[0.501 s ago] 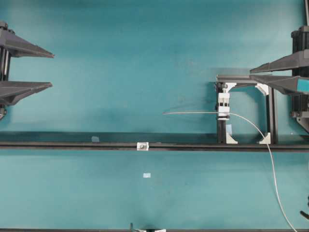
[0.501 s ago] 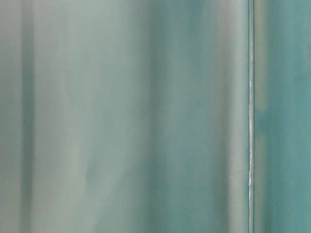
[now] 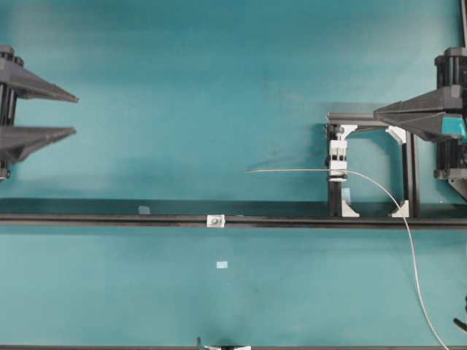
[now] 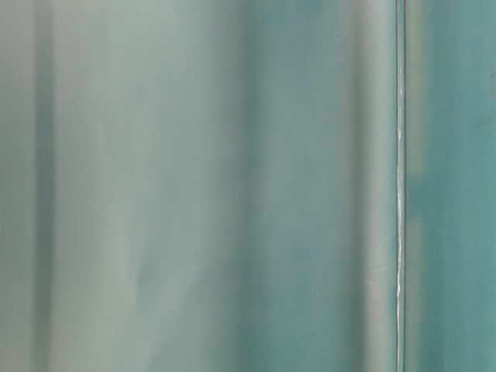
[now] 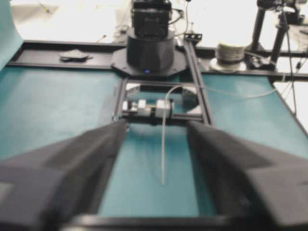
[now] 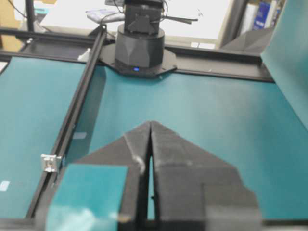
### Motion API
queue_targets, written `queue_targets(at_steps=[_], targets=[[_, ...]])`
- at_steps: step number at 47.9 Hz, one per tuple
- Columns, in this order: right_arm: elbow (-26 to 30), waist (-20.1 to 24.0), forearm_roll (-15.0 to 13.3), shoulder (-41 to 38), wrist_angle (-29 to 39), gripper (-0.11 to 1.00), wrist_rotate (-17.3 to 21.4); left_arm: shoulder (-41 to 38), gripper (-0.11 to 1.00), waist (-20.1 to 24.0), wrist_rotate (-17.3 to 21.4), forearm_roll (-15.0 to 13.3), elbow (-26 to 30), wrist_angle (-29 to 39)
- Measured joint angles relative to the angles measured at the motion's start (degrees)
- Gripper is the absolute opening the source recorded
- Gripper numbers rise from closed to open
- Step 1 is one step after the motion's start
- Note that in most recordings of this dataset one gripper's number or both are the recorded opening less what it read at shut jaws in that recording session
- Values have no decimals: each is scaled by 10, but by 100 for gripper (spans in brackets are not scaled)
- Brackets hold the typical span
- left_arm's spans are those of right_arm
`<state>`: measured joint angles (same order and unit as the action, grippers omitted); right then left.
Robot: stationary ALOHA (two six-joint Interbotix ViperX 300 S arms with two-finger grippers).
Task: Insert the wire through the hole in the metal fitting marked with a red label. (retake)
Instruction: 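Move the right gripper toward the grey wire tip at the clip stand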
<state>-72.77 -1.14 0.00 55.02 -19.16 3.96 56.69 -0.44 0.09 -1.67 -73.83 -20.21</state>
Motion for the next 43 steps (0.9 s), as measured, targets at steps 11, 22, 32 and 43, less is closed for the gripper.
queue_targets(at_steps=[11, 22, 32, 43], targets=[[0, -2, 0, -25, 0, 72, 15, -10, 79, 0, -2, 0, 0, -1], [15, -3, 0, -70, 1, 70, 15, -43, 78, 0, -4, -2, 0, 0], [33, -3, 0, -137, 2, 70, 15, -91, 78, 0, -10, -2, 0, -1], [64, -3, 0, -224, 3, 70, 17, -143, 77, 0, -10, -2, 0, -1]])
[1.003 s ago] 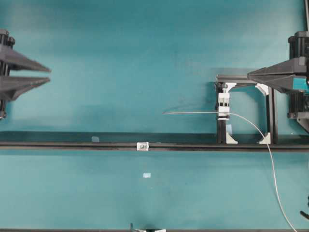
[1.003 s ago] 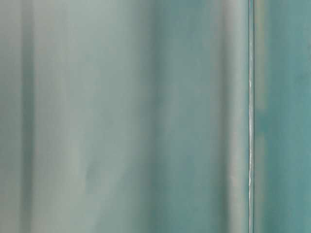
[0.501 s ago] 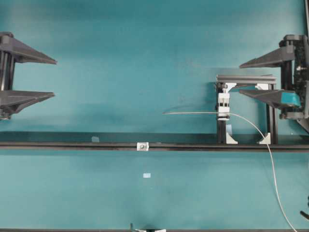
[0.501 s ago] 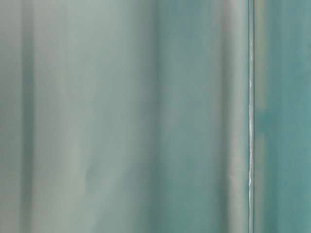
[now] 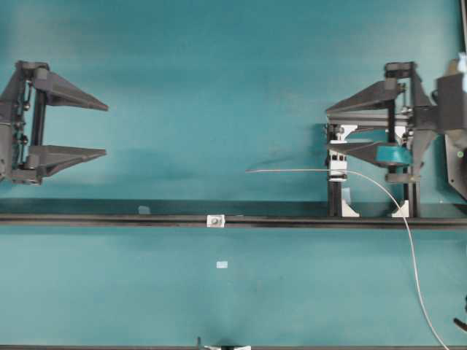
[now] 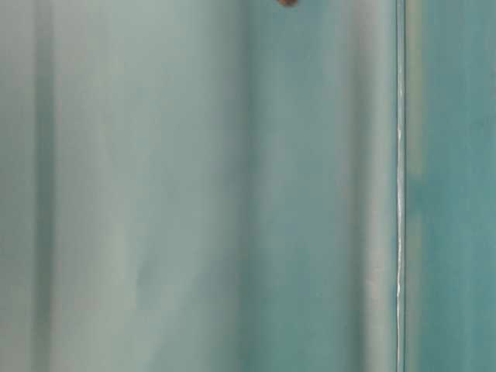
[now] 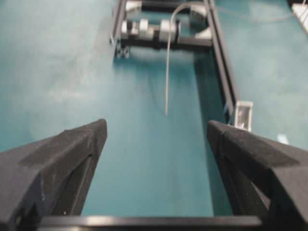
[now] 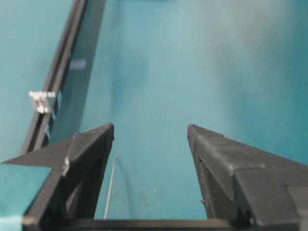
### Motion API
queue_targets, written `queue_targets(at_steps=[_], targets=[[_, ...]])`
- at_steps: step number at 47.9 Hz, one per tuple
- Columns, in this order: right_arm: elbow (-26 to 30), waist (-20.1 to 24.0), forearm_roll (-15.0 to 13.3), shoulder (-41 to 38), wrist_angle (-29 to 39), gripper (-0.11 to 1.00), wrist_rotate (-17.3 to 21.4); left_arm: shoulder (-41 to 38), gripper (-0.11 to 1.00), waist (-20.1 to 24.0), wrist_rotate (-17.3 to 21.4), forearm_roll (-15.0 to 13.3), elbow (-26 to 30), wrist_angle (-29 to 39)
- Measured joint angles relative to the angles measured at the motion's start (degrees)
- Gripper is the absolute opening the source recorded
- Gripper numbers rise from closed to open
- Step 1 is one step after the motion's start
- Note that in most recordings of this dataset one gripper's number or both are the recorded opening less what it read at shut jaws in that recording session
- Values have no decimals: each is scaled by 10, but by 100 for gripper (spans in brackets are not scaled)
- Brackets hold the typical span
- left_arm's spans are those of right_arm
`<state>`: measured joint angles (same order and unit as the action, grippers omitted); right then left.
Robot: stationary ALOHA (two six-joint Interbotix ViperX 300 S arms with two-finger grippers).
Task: Insert the wire through the hole in the metal fitting marked with a red label. (retake)
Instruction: 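Move the right gripper toward the grey wire tip at the clip stand, then close the right gripper on the grey wire near its tip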
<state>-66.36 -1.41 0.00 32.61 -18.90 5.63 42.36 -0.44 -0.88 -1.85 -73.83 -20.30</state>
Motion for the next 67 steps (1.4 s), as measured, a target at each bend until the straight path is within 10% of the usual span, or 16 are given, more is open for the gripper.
queue_targets(at_steps=[67], targets=[[98, 18, 0, -279, 47, 70, 35, -264, 77, 0, 0, 0, 63, -11]])
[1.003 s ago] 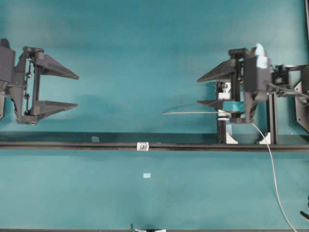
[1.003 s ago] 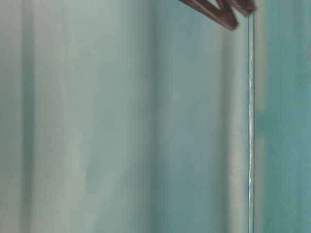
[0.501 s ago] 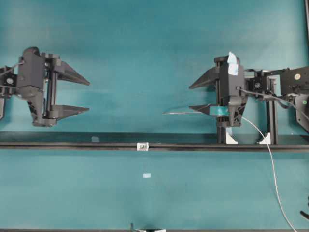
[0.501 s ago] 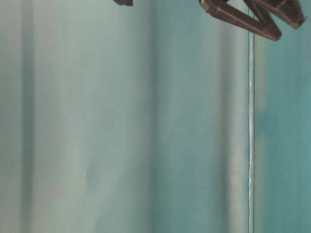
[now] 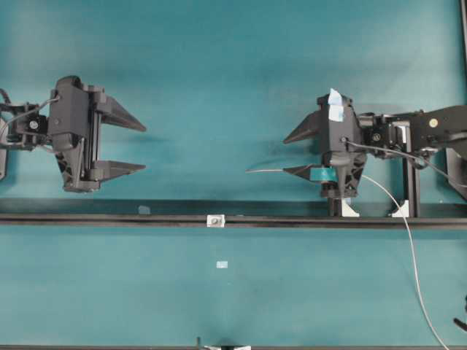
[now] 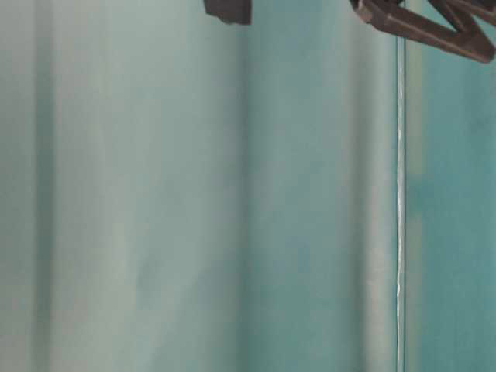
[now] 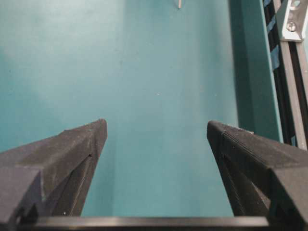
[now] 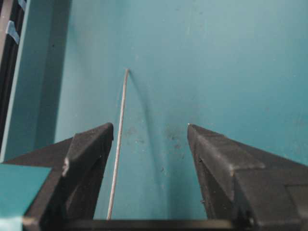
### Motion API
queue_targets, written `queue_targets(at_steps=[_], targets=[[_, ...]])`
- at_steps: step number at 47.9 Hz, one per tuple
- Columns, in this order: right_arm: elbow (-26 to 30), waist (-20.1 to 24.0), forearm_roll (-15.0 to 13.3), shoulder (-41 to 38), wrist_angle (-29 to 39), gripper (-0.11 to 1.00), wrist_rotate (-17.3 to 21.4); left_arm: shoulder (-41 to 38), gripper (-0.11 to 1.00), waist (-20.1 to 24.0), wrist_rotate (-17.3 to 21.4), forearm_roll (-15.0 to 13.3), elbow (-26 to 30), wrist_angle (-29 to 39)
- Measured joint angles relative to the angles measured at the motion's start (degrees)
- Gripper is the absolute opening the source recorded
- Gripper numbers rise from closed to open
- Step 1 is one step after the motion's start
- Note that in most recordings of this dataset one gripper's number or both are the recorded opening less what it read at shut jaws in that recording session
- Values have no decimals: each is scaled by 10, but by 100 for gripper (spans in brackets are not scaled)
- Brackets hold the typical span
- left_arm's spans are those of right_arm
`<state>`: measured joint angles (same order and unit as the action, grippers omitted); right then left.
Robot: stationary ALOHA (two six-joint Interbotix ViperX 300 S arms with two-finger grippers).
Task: Insert the wire through the hole in the metal fitting marked with a red label. (retake)
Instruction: 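Close the right gripper on the grey wire near its tip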
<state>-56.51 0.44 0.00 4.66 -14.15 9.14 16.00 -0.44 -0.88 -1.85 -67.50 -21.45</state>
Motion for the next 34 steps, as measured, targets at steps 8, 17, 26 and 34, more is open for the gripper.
queue_targets(at_steps=[8, 17, 26, 34], targets=[[6, 0, 0, -16, 0, 70, 0, 0, 77, 0, 0, 0, 1, -1], [10, 1, 0, -29, 0, 70, 1, -1, 77, 0, 0, 0, 2, -1], [15, 0, 1, -38, 0, 70, 7, -1, 77, 0, 0, 0, 2, -1], [24, 1, 0, -50, -2, 70, 13, -1, 77, 2, 0, -1, 2, -1]])
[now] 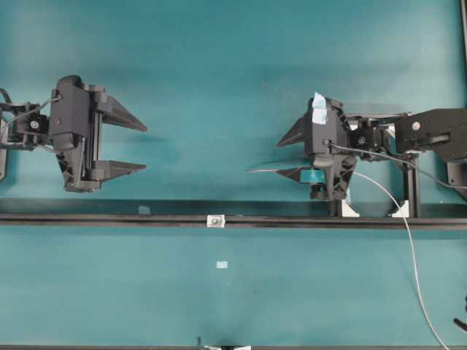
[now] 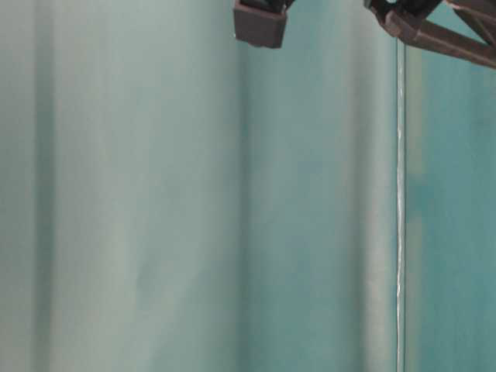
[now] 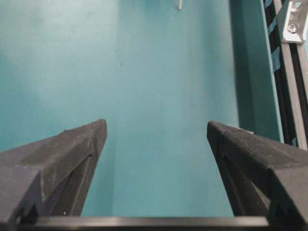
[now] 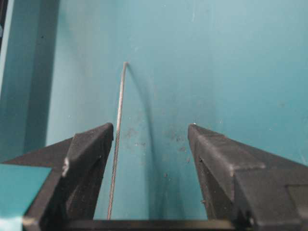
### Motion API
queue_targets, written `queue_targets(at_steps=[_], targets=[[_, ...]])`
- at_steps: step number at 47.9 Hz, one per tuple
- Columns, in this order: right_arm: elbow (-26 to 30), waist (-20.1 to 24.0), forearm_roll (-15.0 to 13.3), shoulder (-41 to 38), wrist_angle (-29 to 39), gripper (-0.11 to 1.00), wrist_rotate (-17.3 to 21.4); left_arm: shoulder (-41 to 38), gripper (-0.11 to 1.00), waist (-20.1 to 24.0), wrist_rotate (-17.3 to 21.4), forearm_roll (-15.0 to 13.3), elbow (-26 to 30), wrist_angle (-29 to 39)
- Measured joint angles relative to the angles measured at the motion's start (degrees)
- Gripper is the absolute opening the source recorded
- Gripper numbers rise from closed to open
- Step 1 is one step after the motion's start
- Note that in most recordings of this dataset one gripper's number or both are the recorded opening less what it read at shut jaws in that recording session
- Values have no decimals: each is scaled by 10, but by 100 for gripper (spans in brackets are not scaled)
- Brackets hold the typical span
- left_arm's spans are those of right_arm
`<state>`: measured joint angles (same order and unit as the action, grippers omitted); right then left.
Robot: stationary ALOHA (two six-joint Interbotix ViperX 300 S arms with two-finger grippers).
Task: Insert the wire through the hole in the metal fitting marked with a red label. (retake)
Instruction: 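Close the right gripper on the grey wire near its tip, then pull the wire leftward out of the white clip with the right gripper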
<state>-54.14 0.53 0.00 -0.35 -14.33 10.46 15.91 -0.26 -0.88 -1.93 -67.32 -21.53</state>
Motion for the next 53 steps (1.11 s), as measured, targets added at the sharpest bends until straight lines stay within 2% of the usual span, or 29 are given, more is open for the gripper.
queue_targets(at_steps=[38, 41, 48, 53], targets=[[4, 0, 0, -18, -22, 68, 0, 0, 77, 0, 0, 1, 0, 0], [4, -1, 0, -18, -22, 61, 0, 0, 77, 1, 0, 1, 0, 0], [5, -1, 0, -18, -20, 21, 0, 0, 77, 1, 0, 1, 0, 0], [4, 0, 0, -18, -17, 4, 0, 0, 77, 0, 0, 1, -1, 0]])
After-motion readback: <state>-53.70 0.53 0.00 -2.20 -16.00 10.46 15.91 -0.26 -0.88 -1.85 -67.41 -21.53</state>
